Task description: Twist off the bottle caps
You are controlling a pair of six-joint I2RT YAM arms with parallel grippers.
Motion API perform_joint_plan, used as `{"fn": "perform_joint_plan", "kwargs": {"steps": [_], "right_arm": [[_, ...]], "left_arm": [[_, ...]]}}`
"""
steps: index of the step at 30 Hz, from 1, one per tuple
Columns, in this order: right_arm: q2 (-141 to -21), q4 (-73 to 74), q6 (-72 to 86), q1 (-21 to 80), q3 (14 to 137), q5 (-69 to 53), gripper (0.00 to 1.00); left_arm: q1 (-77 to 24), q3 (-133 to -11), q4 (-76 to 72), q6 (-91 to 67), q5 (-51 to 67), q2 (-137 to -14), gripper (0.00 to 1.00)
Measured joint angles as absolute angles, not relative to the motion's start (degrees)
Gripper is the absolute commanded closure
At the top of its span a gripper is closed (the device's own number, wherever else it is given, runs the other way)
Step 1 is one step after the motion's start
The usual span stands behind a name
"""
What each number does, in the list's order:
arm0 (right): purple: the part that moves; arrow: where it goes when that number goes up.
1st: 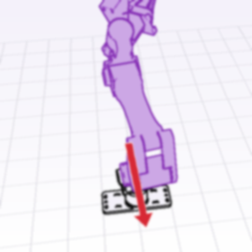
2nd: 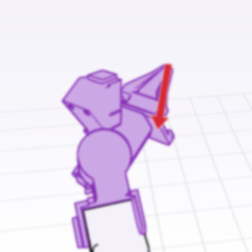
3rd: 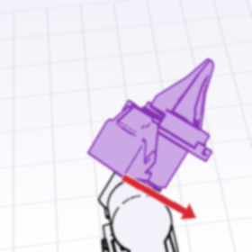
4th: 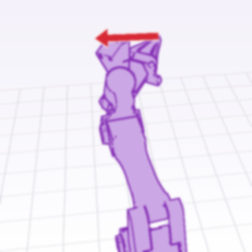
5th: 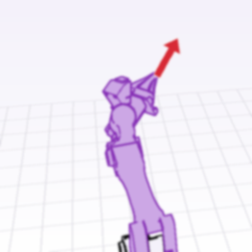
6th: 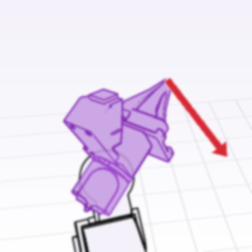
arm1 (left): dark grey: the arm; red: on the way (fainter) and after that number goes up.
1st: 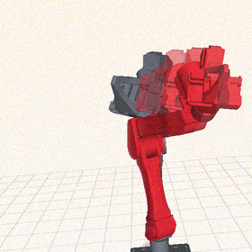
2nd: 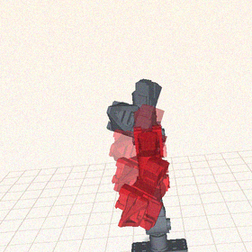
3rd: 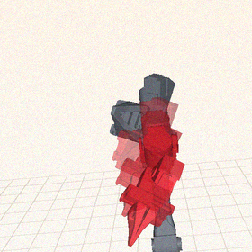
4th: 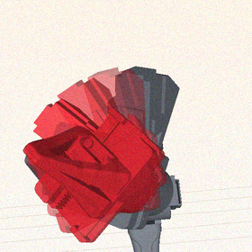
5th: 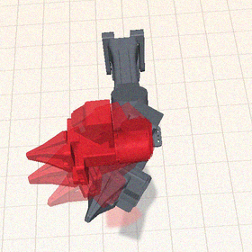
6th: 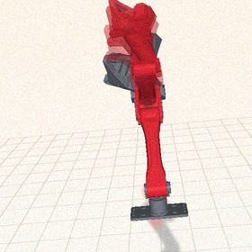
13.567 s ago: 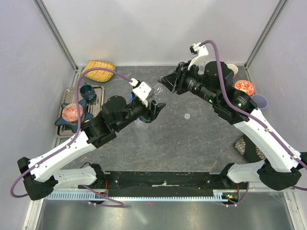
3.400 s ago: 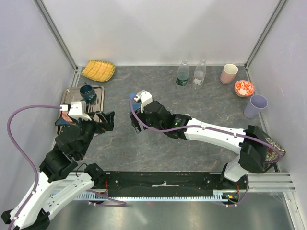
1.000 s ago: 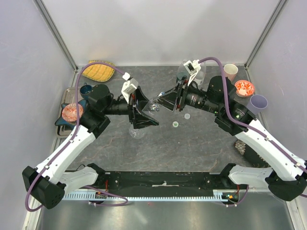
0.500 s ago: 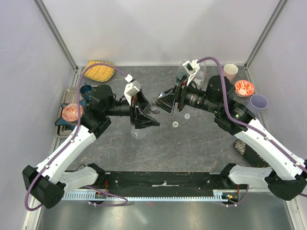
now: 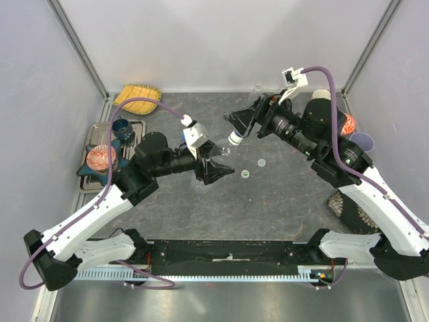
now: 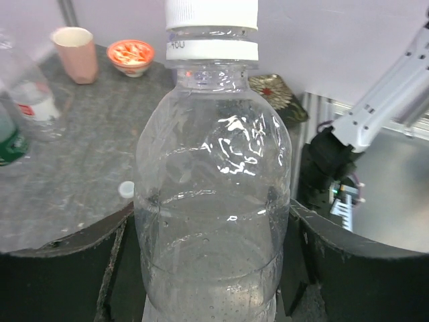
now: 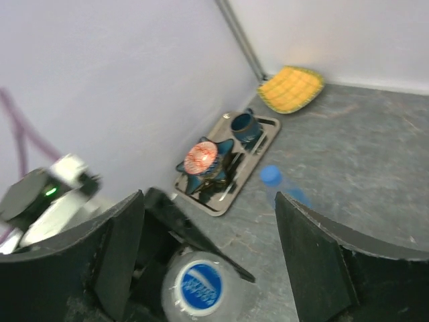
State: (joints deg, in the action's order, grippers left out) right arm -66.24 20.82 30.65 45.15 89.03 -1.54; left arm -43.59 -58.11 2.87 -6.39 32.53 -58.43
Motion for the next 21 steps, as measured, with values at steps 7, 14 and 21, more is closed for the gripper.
{"fn": "perform_joint_plan", "kwargs": {"steps": [7, 14, 21], "right_arm": [[-67.5, 24.7, 32.8, 45.1, 89.0, 4.3, 0.2], [-67.6, 24.4, 34.3, 45.1, 88.8, 4.2, 0.27], [-68.1, 23.6, 35.2, 45.1, 87.7, 2.6, 0.39]], "left_arm": [[-52.0, -58.1, 3.0, 0.6, 13.2, -56.6, 0.59], [-55.2, -58.1, 2.9, 3.9, 1.1, -56.7, 0.6], [-56.4, -58.1, 3.0, 5.0, -4.1, -57.3, 0.6]]}}
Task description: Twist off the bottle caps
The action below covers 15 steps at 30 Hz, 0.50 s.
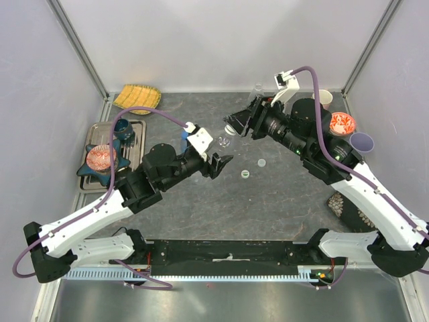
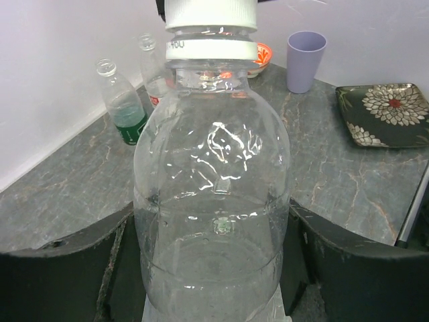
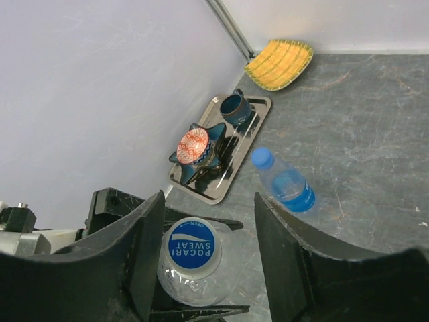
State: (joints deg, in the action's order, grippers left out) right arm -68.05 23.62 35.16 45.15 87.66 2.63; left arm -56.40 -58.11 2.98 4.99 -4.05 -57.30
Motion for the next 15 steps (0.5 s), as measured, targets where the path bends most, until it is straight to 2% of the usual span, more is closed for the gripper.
{"fn": "perform_joint_plan", "kwargs": {"steps": [5, 9, 12, 14, 15], "right_arm": [[-68.9, 23.6, 35.4, 45.1, 87.3, 1.3, 0.43], [-68.9, 23.1, 35.5, 45.1, 87.0, 0.9, 0.54], [-68.9, 22.7, 35.8, 45.2, 86.7, 0.3, 0.59], [-68.9, 22.5, 35.8, 45.3, 86.5, 0.2, 0.56], [-68.9, 22.5, 35.8, 45.2, 86.4, 0.2, 0.49]], "left_arm": [[-56.4, -58.1, 3.0, 5.5, -5.5, -57.4, 0.6], [-56.4, -58.1, 3.2, 5.6, -6.0, -57.4, 0.6], [-56.4, -58.0, 3.4, 5.7, -6.0, -57.5, 0.6], [-56.4, -57.8, 3.4, 5.7, -6.1, -57.6, 0.6], [-56.4, -57.8, 3.4, 5.7, -6.2, -57.6, 0.6]]}}
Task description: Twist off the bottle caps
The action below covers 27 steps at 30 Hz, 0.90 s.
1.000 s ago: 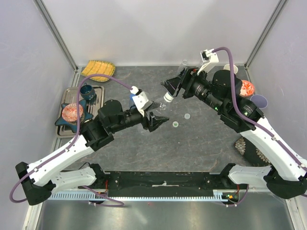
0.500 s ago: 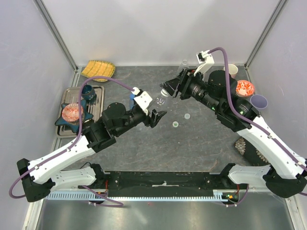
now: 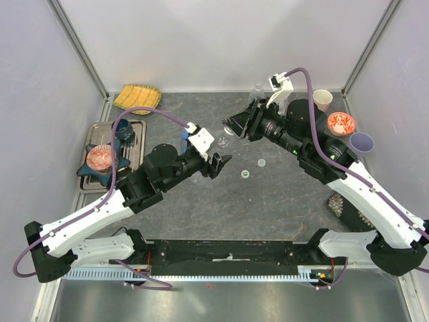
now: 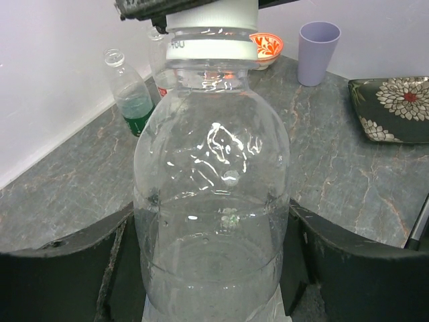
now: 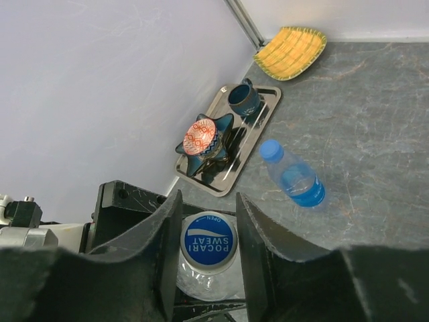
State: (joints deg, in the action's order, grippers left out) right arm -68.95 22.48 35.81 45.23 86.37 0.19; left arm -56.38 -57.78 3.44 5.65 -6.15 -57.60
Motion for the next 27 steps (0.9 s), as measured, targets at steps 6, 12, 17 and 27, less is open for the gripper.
{"fn": "perform_joint_plan", "kwargs": {"steps": [6, 12, 17, 27], "right_arm": [[-68.9, 22.4, 36.2, 45.2, 84.6, 0.2, 0.38], [-68.3, 22.4, 36.2, 45.3, 84.0, 0.2, 0.44], [-67.1, 22.3, 36.2, 45.3, 83.5, 0.4, 0.43], [-66.2, 21.0, 36.3, 45.3, 83.0, 0.3, 0.67]], "left_arm": [[-56.4, -57.8, 3.3, 5.7, -7.3, -57.6, 0.6], [-56.4, -57.7, 3.3, 5.7, -7.4, -57.7, 0.6], [-56.4, -57.7, 3.3, 5.7, -7.4, -57.7, 0.6], [-56.4, -57.7, 3.4, 5.7, -7.5, -57.7, 0.6]]}}
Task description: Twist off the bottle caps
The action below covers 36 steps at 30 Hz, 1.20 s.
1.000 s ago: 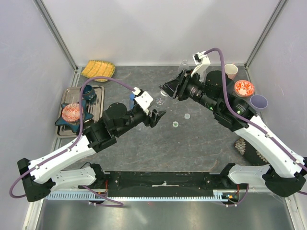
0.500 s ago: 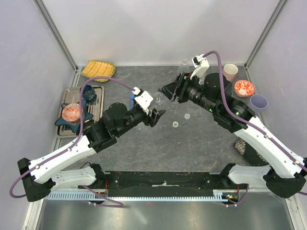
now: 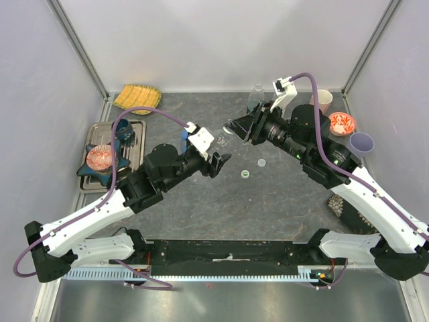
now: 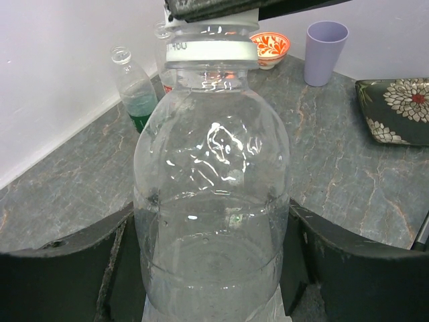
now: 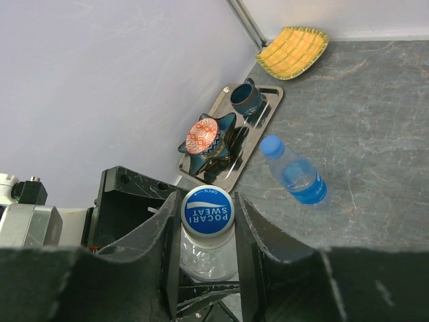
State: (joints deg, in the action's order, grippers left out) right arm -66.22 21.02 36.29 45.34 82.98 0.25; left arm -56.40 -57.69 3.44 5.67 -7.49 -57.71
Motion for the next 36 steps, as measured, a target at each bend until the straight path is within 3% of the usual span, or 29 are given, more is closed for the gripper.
{"fn": "perform_joint_plan", "kwargs": {"steps": [3, 7, 13, 17, 23, 30, 36], "right_arm": [[-66.2, 20.7, 36.4, 45.3, 82.7, 0.1, 0.75], [-66.2, 20.6, 36.4, 45.3, 82.4, 0.0, 1.0], [-65.8, 18.8, 34.6, 45.0, 80.9, -2.4, 1.0], [-65.0, 18.1, 30.3, 44.5, 80.6, -7.2, 1.0], [-62.5, 15.6, 22.9, 44.3, 80.4, -21.4, 1.0], [-59.8, 7.6, 19.4, 44.4, 78.3, -37.1, 1.0], [-58.7, 3.8, 18.2, 44.6, 77.5, -45.8, 1.0]], "left_arm": [[-56.4, -57.7, 3.6, 5.7, -7.5, -57.7, 0.6], [-56.4, -57.7, 3.9, 5.7, -7.6, -57.7, 0.6], [-56.3, -57.7, 4.4, 5.6, -6.8, -57.7, 0.62], [-55.2, -57.7, 5.3, 4.5, -0.4, -56.7, 0.62], [-50.8, -60.0, 7.6, -2.6, 21.8, -56.2, 0.62], [-45.1, -60.7, -1.4, -16.5, 53.4, -58.1, 0.64], [-43.5, -60.3, -9.6, -25.4, 67.1, -59.7, 0.67]]}}
